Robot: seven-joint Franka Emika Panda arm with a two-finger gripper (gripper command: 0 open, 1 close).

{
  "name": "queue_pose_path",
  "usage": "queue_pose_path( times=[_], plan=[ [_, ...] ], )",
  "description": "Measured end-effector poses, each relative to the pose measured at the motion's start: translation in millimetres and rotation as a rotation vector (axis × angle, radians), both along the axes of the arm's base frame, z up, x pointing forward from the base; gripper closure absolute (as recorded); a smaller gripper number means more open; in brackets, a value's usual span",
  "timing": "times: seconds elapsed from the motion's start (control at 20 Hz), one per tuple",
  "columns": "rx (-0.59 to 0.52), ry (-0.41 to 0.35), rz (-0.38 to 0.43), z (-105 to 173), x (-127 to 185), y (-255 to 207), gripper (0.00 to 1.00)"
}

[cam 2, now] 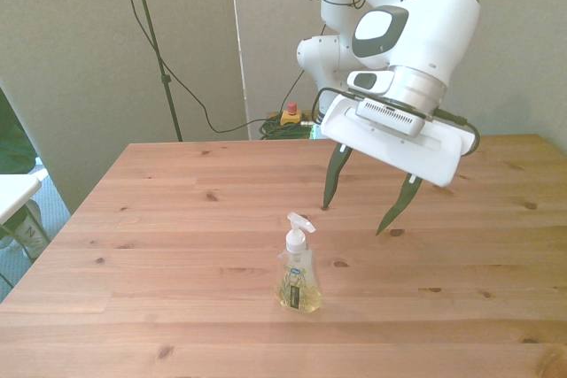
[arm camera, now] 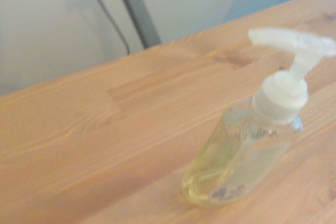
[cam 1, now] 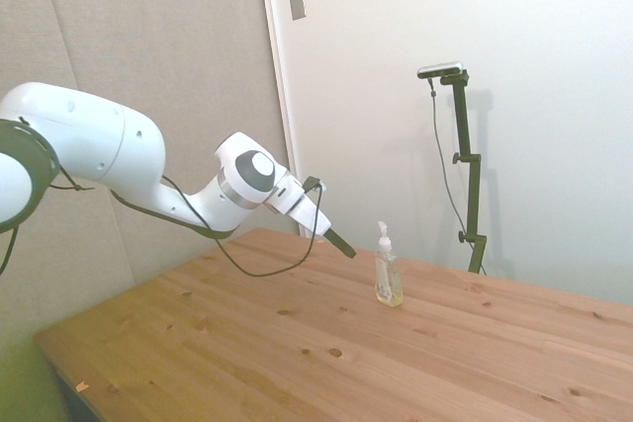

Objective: Stand the sanitizer

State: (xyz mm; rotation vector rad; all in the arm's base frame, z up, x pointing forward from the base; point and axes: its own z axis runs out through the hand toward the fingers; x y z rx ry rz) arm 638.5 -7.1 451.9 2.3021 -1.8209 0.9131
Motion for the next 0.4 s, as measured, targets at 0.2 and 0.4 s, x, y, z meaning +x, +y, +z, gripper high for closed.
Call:
queue_pose_path(
  times=[0.2, 0.4],
  plan=[
    [0.081, 0.13, 0.14, 3, -36, 5, 0.0],
    [0.152, 0.288, 0.294, 3, -78, 9, 0.0]
  ],
)
